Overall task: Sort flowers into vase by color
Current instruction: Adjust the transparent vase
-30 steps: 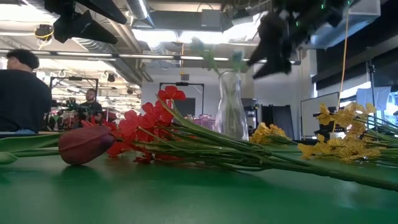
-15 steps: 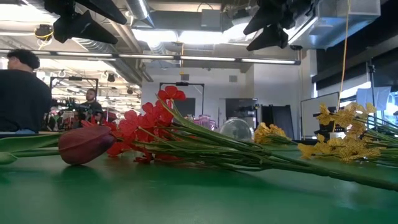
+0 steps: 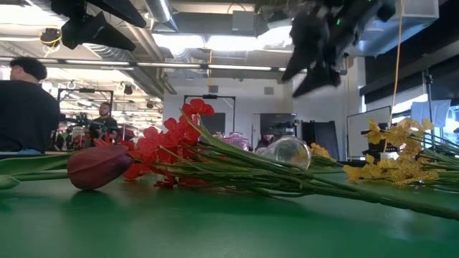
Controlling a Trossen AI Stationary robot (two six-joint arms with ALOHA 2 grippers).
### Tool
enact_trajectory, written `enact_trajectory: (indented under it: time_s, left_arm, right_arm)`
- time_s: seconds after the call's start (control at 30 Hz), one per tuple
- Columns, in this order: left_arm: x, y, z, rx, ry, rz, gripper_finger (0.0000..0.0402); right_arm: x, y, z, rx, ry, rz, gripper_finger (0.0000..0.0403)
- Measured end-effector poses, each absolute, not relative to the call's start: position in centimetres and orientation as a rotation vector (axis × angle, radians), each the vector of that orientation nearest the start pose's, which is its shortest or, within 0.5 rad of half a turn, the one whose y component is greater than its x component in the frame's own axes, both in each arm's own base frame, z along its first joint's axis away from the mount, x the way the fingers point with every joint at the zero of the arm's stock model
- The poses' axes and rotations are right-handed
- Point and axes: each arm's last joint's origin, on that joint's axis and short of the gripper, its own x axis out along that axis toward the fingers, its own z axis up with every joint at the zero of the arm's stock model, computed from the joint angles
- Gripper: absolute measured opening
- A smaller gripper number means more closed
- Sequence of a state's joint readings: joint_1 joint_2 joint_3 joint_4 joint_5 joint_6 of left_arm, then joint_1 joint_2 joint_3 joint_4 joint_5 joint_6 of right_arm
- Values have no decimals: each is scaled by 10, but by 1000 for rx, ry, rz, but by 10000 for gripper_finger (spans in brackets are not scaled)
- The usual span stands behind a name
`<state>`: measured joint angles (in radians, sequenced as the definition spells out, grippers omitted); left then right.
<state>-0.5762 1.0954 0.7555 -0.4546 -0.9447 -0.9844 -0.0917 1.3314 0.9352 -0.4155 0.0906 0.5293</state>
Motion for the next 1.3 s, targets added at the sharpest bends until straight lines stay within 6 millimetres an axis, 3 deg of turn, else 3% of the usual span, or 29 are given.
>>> enact_trajectory:
  time_s: [0.37,0.63,0.87,0.97,1.13,1.3]
  left_arm:
    - [188,-95,252,-394,364,566,259]
    - [187,-95,251,-394,386,553,259]
    - [187,-95,250,-395,400,543,259]
    - [187,-95,250,-398,406,538,259]
    - [187,-95,250,-399,408,536,259]
    - [187,-96,250,-401,411,532,259]
  right_arm:
    - [316,-38,179,626,825,-506,294]
    - [324,-66,138,717,883,-620,294]
    - [327,-67,136,729,861,-610,289]
    - [327,-67,139,741,852,-609,259]
    - [325,-67,143,730,849,-593,168]
    - [323,-67,152,722,830,-586,168]
